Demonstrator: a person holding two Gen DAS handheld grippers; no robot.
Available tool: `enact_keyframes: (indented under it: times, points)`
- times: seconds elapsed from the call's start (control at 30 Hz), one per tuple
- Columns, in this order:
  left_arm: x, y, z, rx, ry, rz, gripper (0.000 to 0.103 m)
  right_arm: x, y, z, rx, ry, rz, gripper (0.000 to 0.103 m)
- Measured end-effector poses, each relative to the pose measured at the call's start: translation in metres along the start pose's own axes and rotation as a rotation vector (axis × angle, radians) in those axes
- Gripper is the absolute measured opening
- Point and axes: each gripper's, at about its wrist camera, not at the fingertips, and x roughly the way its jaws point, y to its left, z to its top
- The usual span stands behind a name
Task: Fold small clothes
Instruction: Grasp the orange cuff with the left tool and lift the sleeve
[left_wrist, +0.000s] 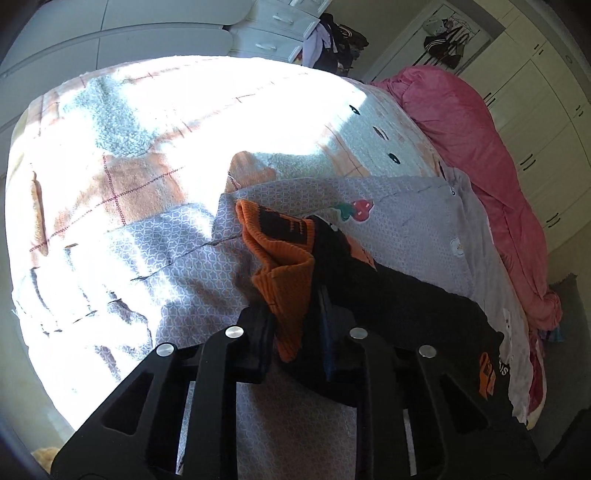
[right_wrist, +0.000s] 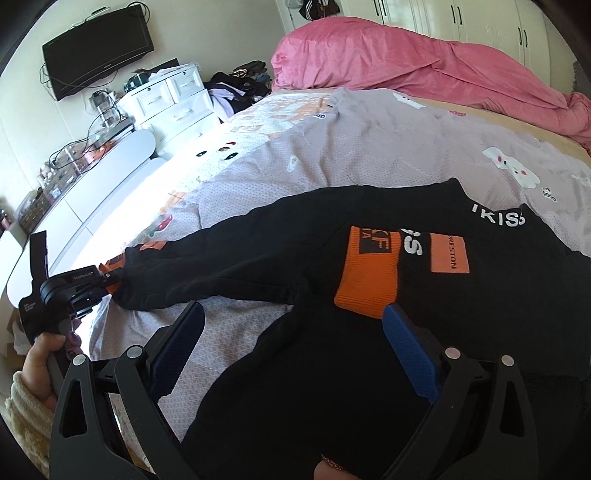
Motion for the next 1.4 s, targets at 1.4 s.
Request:
enact_keyframes:
  times: [1.4]
  points:
    - [-0.081, -0.217, -0.063, 0.394, -0.09, -0.327, 0.005, -0.073, -0.138, -0.036, 0.28, -0.082, -0.144, 0.096]
